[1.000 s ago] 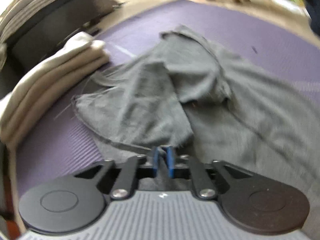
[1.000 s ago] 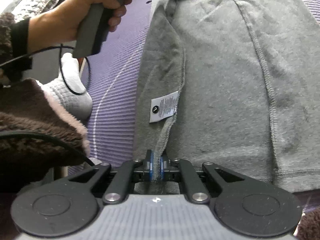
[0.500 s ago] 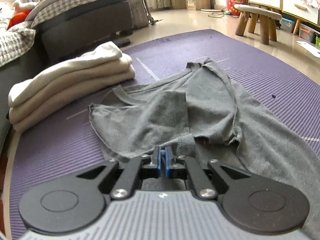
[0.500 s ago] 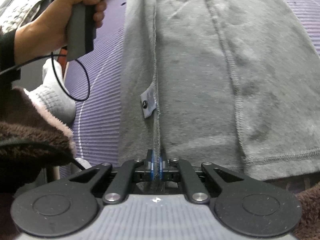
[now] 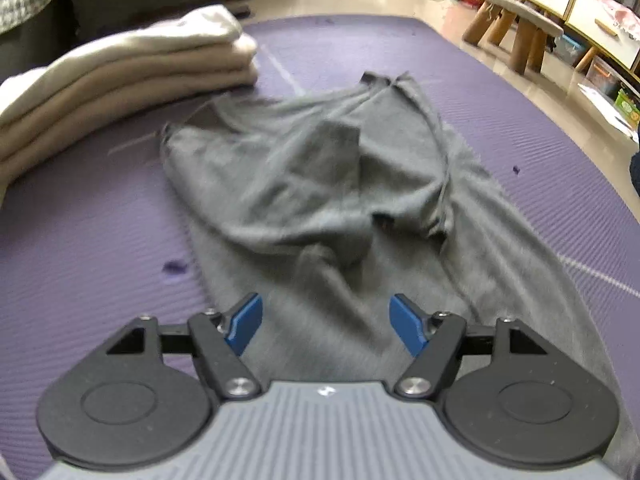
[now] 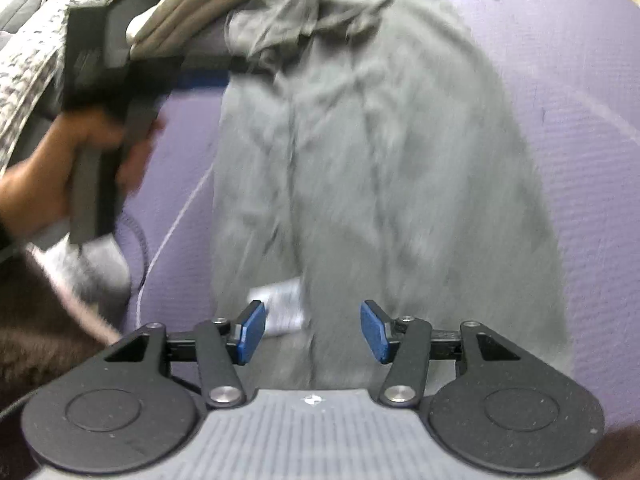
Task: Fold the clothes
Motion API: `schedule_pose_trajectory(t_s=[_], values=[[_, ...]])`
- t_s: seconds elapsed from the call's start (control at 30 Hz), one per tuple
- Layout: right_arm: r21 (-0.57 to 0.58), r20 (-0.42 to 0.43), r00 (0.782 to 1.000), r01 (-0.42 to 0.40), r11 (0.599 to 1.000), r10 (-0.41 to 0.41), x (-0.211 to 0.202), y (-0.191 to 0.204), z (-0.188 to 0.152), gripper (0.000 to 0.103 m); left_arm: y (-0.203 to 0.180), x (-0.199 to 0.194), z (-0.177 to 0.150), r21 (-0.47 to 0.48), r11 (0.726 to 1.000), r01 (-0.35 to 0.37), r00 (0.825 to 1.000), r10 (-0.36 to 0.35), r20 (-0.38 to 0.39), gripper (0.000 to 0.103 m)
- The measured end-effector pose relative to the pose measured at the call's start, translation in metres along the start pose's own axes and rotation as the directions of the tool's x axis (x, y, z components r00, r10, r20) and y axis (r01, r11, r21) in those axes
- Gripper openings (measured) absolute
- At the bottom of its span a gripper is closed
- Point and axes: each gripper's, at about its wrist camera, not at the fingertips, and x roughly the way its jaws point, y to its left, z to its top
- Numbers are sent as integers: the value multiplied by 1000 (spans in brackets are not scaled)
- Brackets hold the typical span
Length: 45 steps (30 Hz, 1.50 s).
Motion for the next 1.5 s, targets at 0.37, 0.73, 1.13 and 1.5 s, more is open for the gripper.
schedule_pose_trajectory(t_s=[0.37,0.73,1.13,1.5], values=[[-259,206,976,128,957,-74,20,8,128,52,14,-7,-22,32,990,140,990,-140,5,68],[-235,283,948,214,948,-144,106,6,263,49,0,-2,-24,100,958,267,963,-270,14,41],[-295,290,955,147,944,-58,119,3,268,5,-4,6,-24,67,947,313,950,-313,-12,41],[-341,349,929,246,907,-121,115,11,286,4,-9,8,-25,60,944,324,946,-324,-15,45]])
